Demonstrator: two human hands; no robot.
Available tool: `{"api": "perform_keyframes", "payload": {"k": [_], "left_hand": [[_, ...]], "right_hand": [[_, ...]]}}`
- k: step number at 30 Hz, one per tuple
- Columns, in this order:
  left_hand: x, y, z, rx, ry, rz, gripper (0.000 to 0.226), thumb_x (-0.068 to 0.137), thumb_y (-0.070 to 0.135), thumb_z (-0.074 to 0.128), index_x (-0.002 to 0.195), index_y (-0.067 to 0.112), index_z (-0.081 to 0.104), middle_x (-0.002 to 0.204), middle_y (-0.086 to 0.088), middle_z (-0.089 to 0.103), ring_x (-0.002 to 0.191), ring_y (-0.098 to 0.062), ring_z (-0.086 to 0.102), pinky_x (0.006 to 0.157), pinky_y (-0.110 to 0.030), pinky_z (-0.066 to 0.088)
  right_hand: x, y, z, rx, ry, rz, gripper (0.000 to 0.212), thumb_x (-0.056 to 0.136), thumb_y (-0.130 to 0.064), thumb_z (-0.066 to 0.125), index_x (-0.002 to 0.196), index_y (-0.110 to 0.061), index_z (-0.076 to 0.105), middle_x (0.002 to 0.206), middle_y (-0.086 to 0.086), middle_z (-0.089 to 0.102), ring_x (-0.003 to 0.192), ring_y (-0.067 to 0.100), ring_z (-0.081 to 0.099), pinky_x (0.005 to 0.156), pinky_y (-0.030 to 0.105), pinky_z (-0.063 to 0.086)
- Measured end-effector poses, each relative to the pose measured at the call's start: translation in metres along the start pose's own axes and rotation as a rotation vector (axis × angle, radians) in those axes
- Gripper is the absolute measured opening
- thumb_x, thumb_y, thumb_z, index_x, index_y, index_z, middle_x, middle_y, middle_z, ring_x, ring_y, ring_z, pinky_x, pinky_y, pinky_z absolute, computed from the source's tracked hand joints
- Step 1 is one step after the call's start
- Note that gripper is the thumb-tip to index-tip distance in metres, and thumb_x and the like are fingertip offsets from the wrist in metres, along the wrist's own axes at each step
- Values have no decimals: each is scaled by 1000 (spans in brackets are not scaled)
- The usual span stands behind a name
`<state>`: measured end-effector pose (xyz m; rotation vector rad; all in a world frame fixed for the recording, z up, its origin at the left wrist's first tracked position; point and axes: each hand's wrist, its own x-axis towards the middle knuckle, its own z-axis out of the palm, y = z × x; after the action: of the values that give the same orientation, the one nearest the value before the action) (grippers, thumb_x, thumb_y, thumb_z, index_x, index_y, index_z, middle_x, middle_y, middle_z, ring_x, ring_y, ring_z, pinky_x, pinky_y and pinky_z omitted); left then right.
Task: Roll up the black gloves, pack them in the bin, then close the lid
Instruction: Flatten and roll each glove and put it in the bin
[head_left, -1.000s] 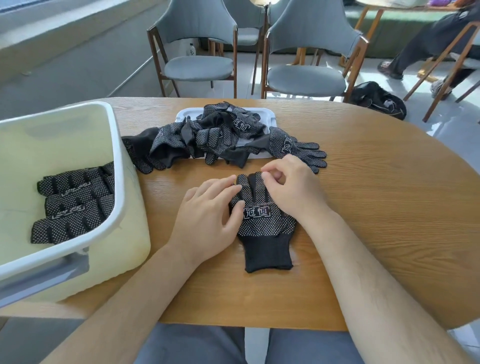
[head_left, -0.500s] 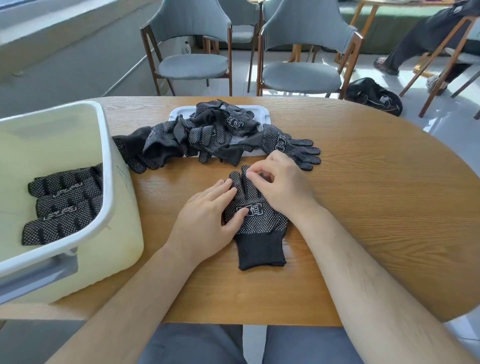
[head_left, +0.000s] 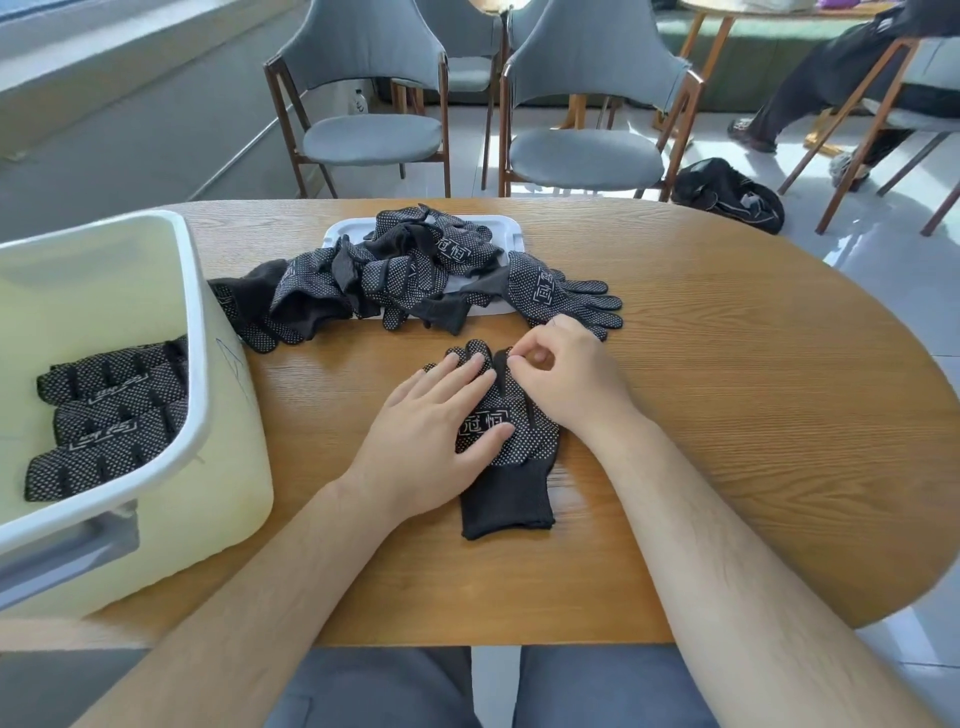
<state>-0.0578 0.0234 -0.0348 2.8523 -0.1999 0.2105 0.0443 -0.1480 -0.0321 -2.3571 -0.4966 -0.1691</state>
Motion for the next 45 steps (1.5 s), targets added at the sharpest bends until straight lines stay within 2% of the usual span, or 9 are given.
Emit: {"api": "perform_keyframes", "payload": {"k": [10,13,17,21,26,31,36,41,45], "left_hand": [[5,-10,-5,-40,-58,41,81,90,78,24,158,35,28,166,19,15,154,0,1,123,-22,-5],[3,-10,-10,-38,13,97,74,94,73,31,155,31,38,165,17,23,154,-1,6,126,-28,4],[-10,12,-13,-106,73,245,59,99,62,43,146,29,53,160,15,36,153,-3,18,126,-34,18],[-19,19,0,-90,-39,226,73,95,70,39,154,27,42,164,14,25,154,-2,9,127,-35,15],[-19,17,4,-80,-85,213,80,93,74,33,158,28,31,166,16,14,154,2,0,127,-31,7],[-20,18,0,-44,-127,225,71,95,72,26,158,39,28,168,14,8,154,0,-7,127,-28,-2],[-24,18,-1,-7,-164,251,65,99,68,19,159,43,20,169,10,0,154,-5,-14,126,-29,-8],[-25,18,-2,9,-173,251,64,100,67,16,159,43,15,169,10,-3,154,-7,-16,127,-32,-7],[-25,18,-1,22,-180,258,62,101,65,17,159,44,14,169,11,-3,154,-6,-16,127,-34,-6]], "right_hand": [[-1,0,3,21,10,-73,11,95,-33,66,92,-28,76,89,-10,56,88,8,56,77,25,46],[-4,4,-7,109,62,-9,11,98,-28,60,96,-27,71,91,-12,57,83,2,53,73,17,42],[-21,19,-23,162,42,33,5,91,-30,66,89,-30,71,88,-11,59,81,3,54,80,30,49],[-38,25,-25,60,-9,-38,17,80,-46,68,86,-31,72,87,-15,63,84,-1,51,86,33,48],[-38,23,-24,25,-3,-76,4,87,-33,73,86,-29,72,88,-15,60,83,0,51,86,35,50],[-40,21,-24,53,48,-54,5,84,-29,73,83,-28,69,87,-13,60,84,3,52,83,33,50],[-39,22,-23,-17,33,-31,12,88,-35,71,100,-32,69,88,-14,58,81,-5,47,88,34,49],[-22,14,-16,-14,21,-11,23,89,-55,67,102,-35,69,92,-15,58,85,0,52,87,32,47],[1,7,-6,-90,-7,59,35,80,-68,70,90,-35,63,87,-14,57,92,11,57,90,35,44]]}}
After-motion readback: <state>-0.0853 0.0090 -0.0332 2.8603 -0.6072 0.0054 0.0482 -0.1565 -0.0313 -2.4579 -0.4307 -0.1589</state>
